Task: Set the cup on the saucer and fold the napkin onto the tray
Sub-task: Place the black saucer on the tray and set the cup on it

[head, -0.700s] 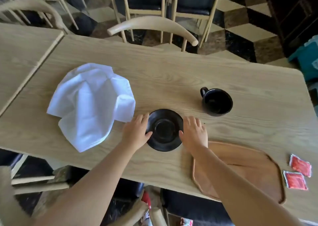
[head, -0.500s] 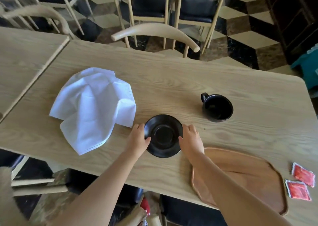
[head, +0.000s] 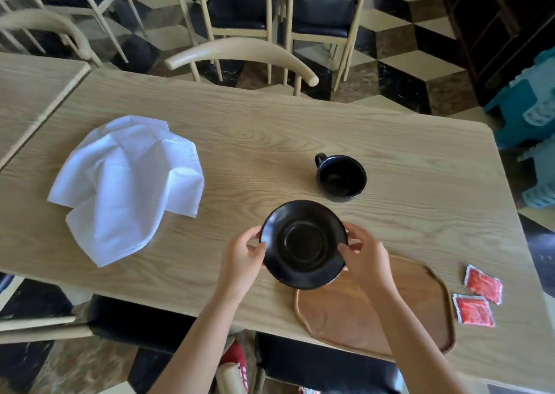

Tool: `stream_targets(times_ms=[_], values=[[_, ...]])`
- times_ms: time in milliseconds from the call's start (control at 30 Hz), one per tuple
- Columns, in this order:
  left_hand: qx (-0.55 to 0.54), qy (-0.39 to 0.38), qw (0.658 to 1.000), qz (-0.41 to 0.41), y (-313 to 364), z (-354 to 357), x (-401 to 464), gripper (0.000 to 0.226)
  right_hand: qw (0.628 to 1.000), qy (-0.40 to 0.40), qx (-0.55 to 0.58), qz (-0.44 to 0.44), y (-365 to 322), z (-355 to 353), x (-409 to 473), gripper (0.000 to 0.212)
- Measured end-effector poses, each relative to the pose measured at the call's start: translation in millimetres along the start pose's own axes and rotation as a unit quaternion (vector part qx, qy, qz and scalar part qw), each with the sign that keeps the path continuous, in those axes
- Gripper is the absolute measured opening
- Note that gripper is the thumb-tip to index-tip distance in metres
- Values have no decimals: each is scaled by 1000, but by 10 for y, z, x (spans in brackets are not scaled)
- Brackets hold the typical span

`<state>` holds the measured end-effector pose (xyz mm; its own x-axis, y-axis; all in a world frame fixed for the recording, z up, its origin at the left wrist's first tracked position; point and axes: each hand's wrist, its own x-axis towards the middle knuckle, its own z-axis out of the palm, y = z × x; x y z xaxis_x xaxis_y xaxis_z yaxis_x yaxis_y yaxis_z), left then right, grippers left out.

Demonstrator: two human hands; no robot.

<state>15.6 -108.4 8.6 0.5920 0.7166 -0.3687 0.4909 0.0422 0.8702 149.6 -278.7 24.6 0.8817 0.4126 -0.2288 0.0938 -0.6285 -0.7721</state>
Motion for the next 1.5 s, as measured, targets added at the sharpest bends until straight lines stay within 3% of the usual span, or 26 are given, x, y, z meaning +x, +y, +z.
stream_targets(times_ms=[233,600,833,1367,1500], values=[[-51,-109,992,-45,-153,375,-412,40,999,22,28,33,574,-319,-391,41],[41,-88,995,-7,-248,477,-559,43,999,-31,21,34,839,-395,-489,49],[-2,-80,997,-17,-290,495,-601,41,997,-36,40,58,901,-361,-566,41],[-39,-104,994,-10,-317,495,-585,43,996,-45,51,55,884,-394,-534,47],[57,-118,991,27,-340,445,-528,41,995,-72,38,61,872,-438,-496,35]])
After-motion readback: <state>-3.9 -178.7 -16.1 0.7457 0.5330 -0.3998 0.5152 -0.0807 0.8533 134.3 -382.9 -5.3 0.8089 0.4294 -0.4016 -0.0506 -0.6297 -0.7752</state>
